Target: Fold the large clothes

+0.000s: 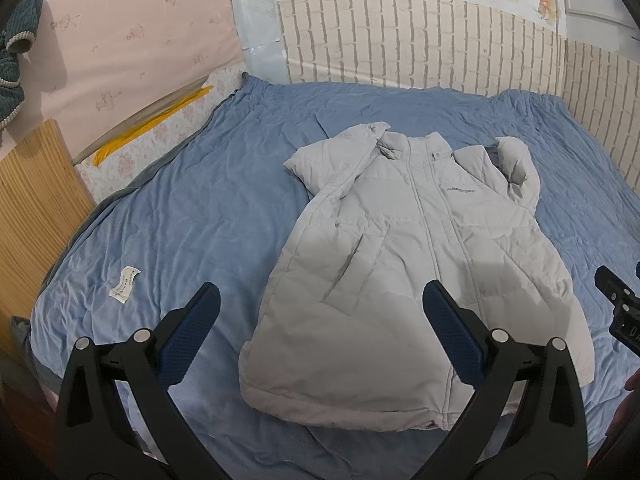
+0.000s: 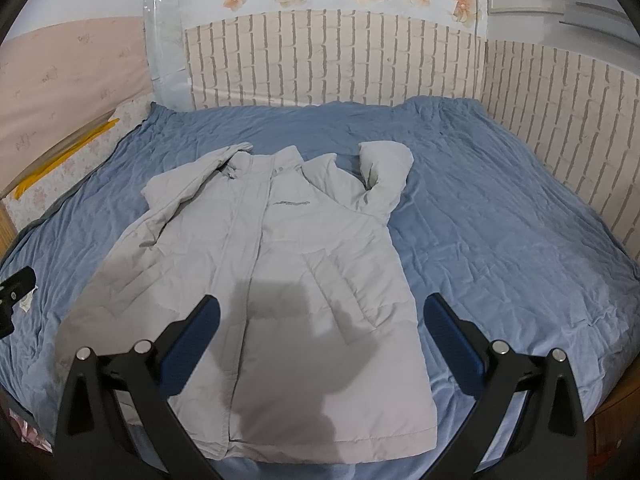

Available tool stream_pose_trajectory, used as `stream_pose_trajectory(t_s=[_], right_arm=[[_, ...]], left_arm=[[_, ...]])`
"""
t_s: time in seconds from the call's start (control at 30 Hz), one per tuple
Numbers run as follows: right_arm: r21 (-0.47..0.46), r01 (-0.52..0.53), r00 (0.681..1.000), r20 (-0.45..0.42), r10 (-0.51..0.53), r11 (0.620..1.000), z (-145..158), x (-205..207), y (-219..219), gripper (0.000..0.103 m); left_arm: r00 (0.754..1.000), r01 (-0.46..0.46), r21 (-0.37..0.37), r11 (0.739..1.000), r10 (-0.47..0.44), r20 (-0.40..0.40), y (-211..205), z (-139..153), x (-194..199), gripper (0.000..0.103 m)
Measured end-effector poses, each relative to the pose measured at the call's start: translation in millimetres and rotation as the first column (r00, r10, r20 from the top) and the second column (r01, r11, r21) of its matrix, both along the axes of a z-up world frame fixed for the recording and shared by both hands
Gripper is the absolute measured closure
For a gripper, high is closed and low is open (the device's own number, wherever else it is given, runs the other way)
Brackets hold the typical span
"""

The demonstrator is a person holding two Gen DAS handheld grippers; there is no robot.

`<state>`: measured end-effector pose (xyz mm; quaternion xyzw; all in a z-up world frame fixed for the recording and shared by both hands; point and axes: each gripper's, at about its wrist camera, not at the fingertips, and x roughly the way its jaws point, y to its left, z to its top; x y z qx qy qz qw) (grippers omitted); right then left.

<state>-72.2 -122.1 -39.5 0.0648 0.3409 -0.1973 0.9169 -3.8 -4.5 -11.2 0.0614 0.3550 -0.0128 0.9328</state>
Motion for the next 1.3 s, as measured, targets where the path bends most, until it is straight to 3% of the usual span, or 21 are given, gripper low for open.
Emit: stream_pose_trajectory(t_s=[0.73, 1.3], right_arm=[[0.004, -0.004, 1.000, -0.006, 0.004, 1.000, 0.6, -0.3, -0.4, 0.002], [-0.013, 0.019, 1.000, 0.024, -0.019, 1.000, 9.1, -19.4, -5.9, 0.002]], left_arm=[[1.000, -0.009, 0.007, 1.000, 0.009, 0.003, -0.2, 1.9, -7.6, 0.003], [0.999, 0.034, 0.022, 0.999, -0.035, 0.034, -5.9, 5.6, -25.1, 0.003]])
